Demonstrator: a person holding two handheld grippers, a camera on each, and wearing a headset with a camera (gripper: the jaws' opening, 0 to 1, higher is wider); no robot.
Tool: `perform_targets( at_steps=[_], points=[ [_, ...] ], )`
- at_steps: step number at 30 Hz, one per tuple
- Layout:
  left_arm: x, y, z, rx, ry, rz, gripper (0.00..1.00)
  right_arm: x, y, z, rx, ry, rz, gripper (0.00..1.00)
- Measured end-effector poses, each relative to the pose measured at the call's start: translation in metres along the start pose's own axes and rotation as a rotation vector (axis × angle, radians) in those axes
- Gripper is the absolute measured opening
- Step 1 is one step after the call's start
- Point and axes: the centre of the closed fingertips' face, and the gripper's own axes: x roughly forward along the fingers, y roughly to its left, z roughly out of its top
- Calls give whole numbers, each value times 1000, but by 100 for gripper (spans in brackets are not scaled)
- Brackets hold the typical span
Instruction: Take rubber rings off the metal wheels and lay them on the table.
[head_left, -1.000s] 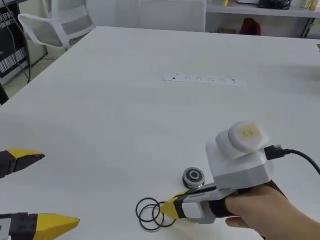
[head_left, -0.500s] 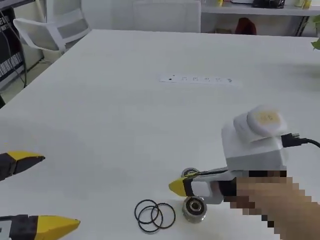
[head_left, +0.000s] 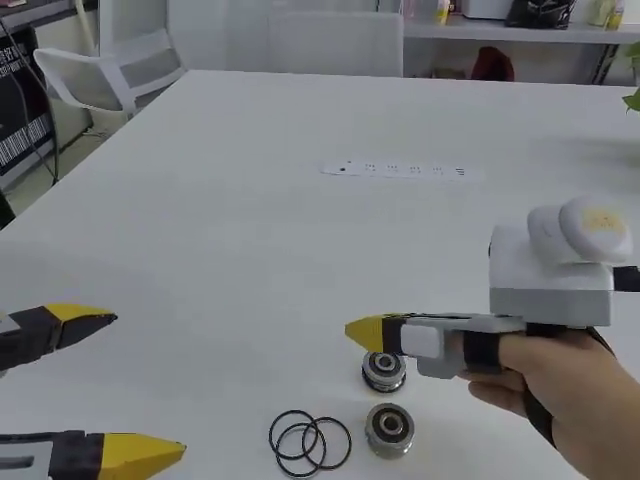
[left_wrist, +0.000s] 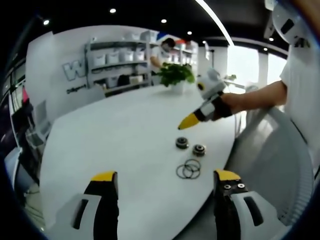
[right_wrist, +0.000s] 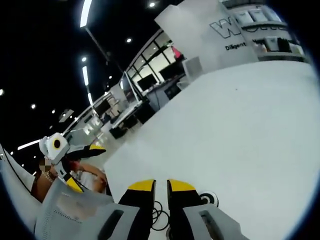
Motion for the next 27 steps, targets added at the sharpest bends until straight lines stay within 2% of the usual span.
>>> perform_targets(
  at_steps=[10, 14, 18, 22, 27],
  points=[
    [-3, -2, 10, 29, -14, -6, 79, -15, -5, 24, -48, -87, -19, 13],
    [-3, -1, 16, 42, -21, -10, 79, -22, -7, 32, -42, -114, -15, 15],
    [-2, 2, 24, 61, -29, -22, 79, -29, -13, 36, -40, -137, -34, 16],
    [1, 5, 45, 97, -55, -36, 79, -32, -19, 35, -40, -138, -52, 18],
    [8, 10, 65, 149, -68, -51, 79, -34, -26, 33, -66, -122, -75, 21]
  ],
)
